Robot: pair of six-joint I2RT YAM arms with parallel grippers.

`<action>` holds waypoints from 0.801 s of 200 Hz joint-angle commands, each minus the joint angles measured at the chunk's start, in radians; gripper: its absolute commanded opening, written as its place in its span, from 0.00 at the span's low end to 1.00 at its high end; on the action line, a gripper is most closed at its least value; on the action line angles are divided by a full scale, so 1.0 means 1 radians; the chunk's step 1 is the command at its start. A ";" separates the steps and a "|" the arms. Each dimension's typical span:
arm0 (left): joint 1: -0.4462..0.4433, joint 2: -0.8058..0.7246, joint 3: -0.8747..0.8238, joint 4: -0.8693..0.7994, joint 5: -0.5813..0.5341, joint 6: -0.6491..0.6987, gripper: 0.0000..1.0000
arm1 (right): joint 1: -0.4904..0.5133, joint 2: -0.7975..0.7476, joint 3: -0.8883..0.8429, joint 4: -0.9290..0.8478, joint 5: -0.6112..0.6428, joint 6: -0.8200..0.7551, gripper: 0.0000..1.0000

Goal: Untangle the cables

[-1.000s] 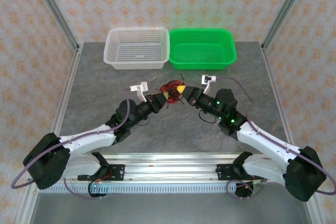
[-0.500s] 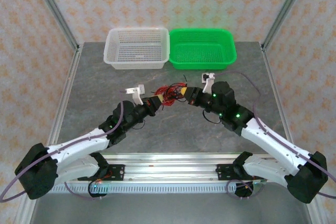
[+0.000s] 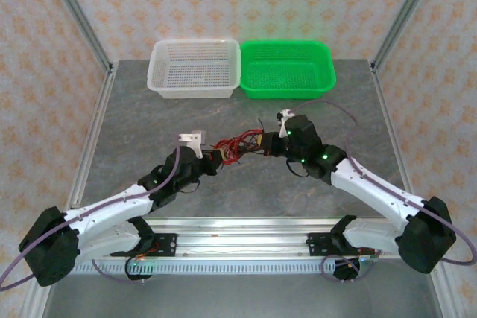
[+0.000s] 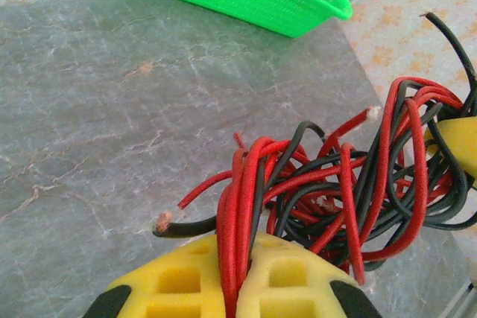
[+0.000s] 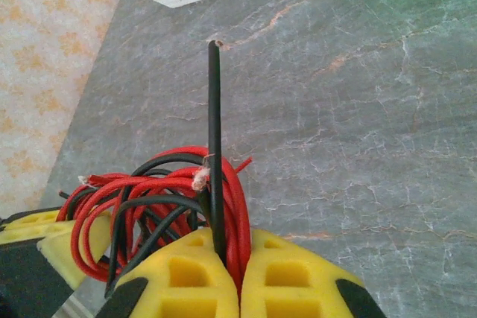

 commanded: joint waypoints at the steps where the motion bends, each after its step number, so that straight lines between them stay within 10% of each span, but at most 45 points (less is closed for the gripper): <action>1: 0.013 0.024 -0.032 0.003 -0.060 -0.043 0.00 | -0.012 0.019 -0.074 0.109 0.056 0.095 0.03; 47: 0.013 0.113 -0.028 0.067 -0.029 -0.076 0.00 | -0.010 0.033 -0.194 0.260 0.034 0.256 0.10; 112: 0.010 0.228 -0.009 0.119 0.011 -0.107 0.00 | 0.004 0.031 -0.214 0.229 0.028 0.250 0.63; 160: 0.010 0.244 0.003 0.106 0.008 -0.092 0.00 | 0.069 0.129 -0.074 0.051 0.050 0.141 0.79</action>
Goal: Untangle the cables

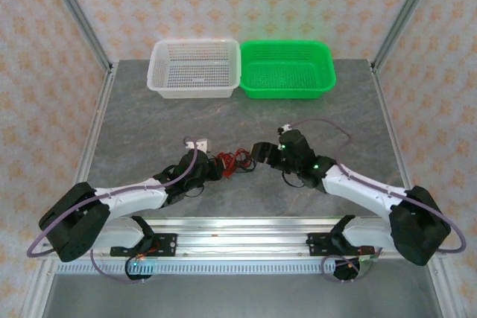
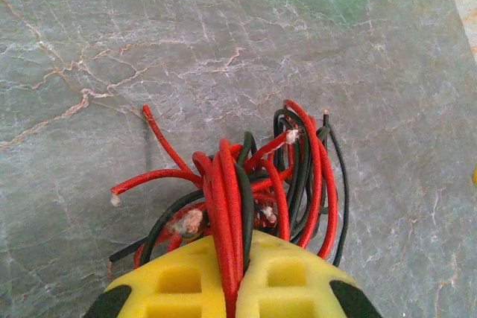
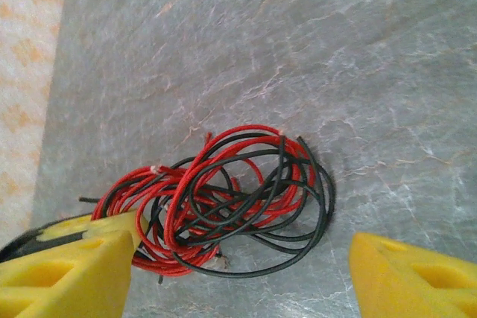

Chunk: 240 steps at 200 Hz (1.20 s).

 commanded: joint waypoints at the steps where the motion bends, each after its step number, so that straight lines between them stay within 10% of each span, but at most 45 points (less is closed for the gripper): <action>1: 0.008 0.007 0.028 0.041 -0.001 0.001 0.00 | 0.028 0.056 0.073 -0.087 0.027 -0.056 0.80; 115: -0.047 -0.022 -0.017 0.030 -0.047 0.094 0.00 | 0.031 0.385 0.267 0.053 -0.165 0.449 0.94; 240: -0.163 -0.153 -0.104 0.038 -0.466 0.199 0.00 | 0.030 0.599 0.544 -0.476 -0.238 0.331 0.88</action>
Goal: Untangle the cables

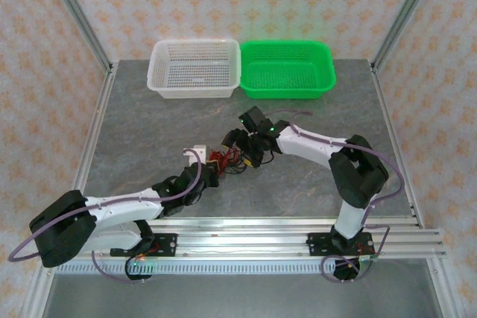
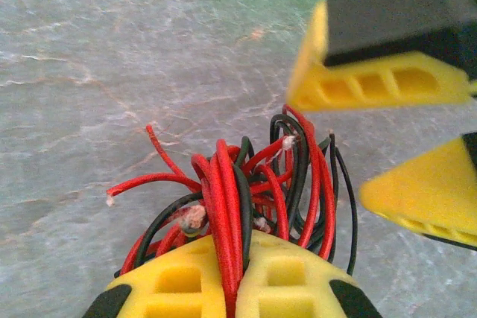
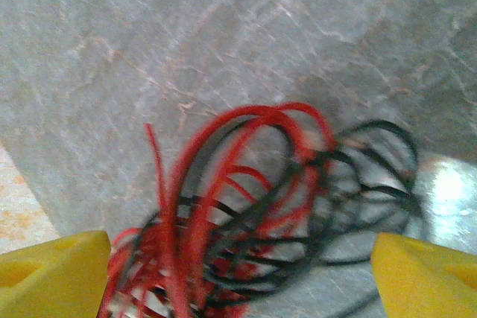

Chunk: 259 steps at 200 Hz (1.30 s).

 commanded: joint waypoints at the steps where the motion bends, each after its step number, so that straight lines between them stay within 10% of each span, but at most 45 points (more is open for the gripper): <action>1: -0.004 -0.041 -0.032 0.050 -0.080 0.045 0.00 | 0.003 0.053 0.008 -0.105 -0.028 -0.032 0.88; 259: -0.011 0.006 -0.052 0.141 -0.031 0.055 0.00 | 0.058 0.189 0.189 -0.118 -0.049 -0.036 0.87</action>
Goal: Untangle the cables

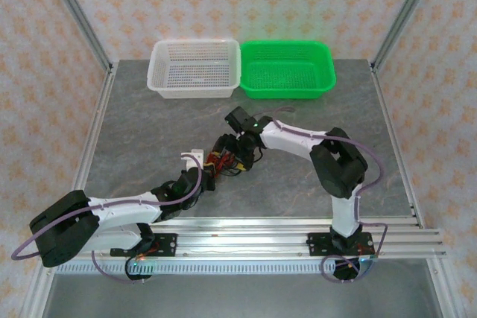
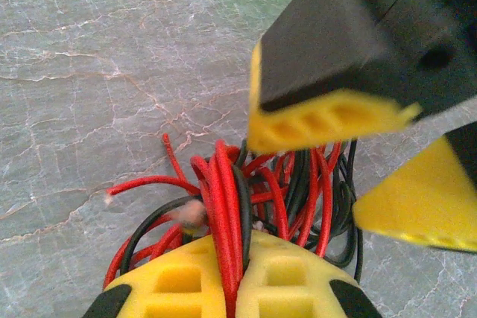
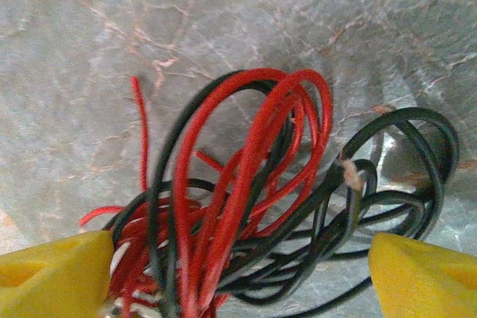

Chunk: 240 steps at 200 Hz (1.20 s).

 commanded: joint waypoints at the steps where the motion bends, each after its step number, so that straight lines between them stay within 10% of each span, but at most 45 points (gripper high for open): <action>1: -0.010 -0.009 0.015 0.052 -0.006 0.014 0.00 | 0.008 0.021 0.009 0.010 0.001 0.013 0.86; 46: -0.018 -0.041 0.017 0.043 -0.014 0.022 0.00 | 0.009 0.013 -0.016 0.044 0.018 0.014 0.51; 76: -0.028 -0.124 0.019 0.014 -0.009 0.020 0.00 | 0.009 -0.003 -0.023 0.059 0.064 0.002 0.00; 132: -0.031 -0.343 0.114 -0.253 -0.029 0.023 0.73 | 0.009 -0.140 -0.170 0.351 0.123 -0.136 0.00; 186: -0.027 -0.336 0.290 -0.502 -0.066 -0.086 0.78 | 0.009 -0.461 -0.519 0.892 0.166 -0.399 0.00; 240: -0.023 -0.216 0.369 -0.357 0.091 -0.179 0.77 | 0.009 -0.633 -0.691 1.129 0.177 -0.577 0.00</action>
